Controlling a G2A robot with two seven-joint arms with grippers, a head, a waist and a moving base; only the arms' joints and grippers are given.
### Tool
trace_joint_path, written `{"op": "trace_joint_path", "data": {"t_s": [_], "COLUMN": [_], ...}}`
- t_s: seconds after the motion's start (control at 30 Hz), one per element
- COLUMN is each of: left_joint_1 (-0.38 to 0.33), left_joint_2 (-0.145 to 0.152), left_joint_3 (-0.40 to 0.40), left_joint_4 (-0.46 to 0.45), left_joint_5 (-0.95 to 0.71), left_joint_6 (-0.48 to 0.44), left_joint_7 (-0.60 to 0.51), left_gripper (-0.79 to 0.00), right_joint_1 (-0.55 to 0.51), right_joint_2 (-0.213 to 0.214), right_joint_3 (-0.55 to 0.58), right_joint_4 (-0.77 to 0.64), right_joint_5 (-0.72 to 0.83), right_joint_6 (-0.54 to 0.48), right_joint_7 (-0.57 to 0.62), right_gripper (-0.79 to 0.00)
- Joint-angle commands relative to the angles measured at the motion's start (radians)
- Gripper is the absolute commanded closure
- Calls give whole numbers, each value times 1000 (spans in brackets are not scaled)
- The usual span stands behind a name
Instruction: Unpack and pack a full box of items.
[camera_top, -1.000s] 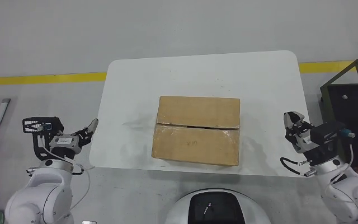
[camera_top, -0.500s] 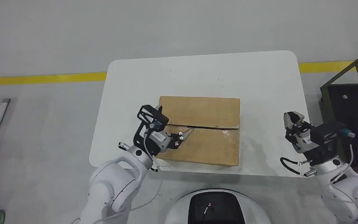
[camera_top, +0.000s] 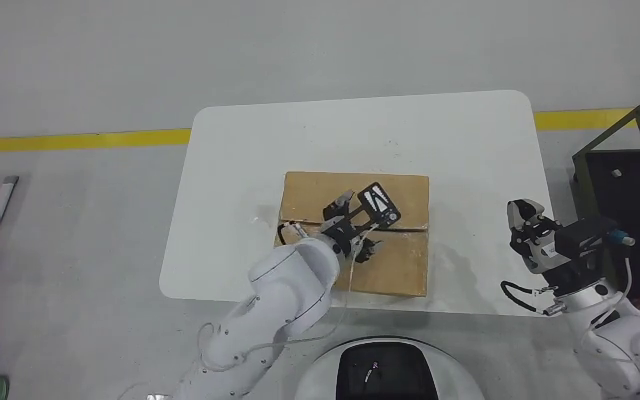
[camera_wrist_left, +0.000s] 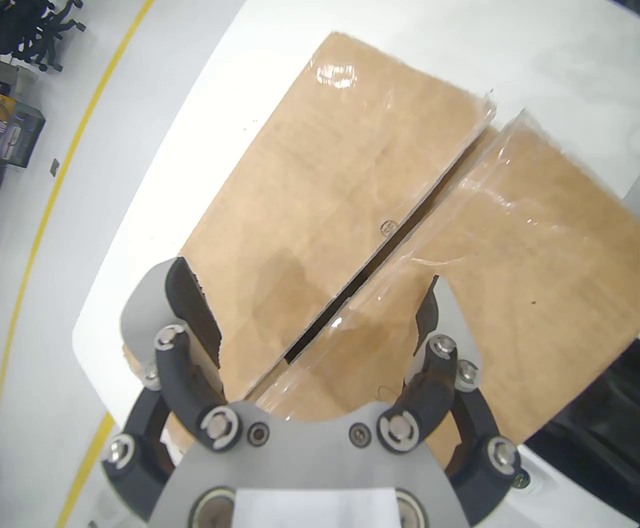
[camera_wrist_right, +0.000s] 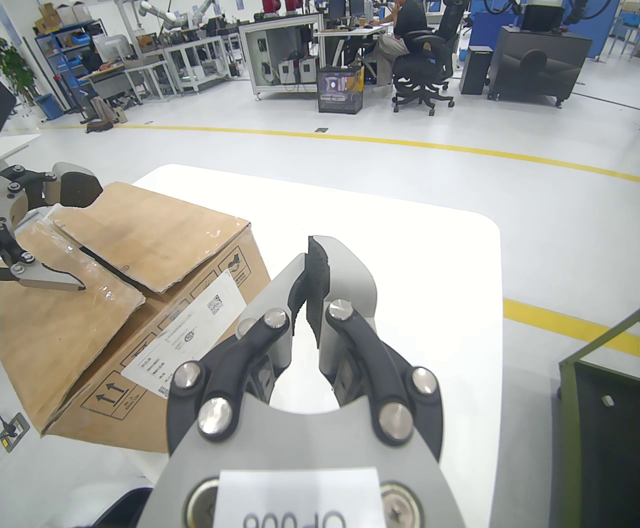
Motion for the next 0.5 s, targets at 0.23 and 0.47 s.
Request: {"op": "trace_joint_path", "data": {"t_s": [0.23, 0.47], "left_joint_1": [-60, -72], "left_joint_2": [-18, -32], "left_joint_3": [77, 106], "left_joint_4": [19, 56], "left_joint_5": [187, 281], "left_joint_6": [-26, -37], "left_joint_7": [-102, -97], "left_gripper": [-591, -145], "right_joint_1": [0, 0], "right_joint_2": [0, 0], "right_joint_3": [0, 0], "right_joint_4": [0, 0], "right_joint_5": [0, 0], "right_joint_6": [0, 0], "right_joint_7": [0, 0], "right_gripper": [0, 0]}}
